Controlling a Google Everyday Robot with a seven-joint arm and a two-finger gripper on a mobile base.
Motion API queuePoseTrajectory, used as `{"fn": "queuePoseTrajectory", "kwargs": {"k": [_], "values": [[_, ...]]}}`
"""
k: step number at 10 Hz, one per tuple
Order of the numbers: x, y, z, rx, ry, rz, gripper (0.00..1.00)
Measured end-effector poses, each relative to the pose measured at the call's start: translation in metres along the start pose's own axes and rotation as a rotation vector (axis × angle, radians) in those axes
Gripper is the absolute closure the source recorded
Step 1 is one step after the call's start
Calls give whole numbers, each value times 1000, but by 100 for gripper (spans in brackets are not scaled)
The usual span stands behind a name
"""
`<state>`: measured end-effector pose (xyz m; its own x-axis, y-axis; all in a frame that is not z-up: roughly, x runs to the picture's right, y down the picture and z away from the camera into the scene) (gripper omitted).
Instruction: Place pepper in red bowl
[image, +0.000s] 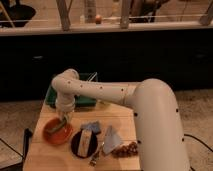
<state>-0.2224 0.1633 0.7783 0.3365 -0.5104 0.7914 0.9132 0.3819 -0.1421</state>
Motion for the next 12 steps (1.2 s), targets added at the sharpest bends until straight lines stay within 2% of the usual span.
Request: {"fn": "queuePoseTrajectory", "kwargs": {"k": [5, 12], "values": [[-2, 0, -2, -12, 8, 4, 20], [-2, -1, 0, -7, -4, -17, 20]]}}
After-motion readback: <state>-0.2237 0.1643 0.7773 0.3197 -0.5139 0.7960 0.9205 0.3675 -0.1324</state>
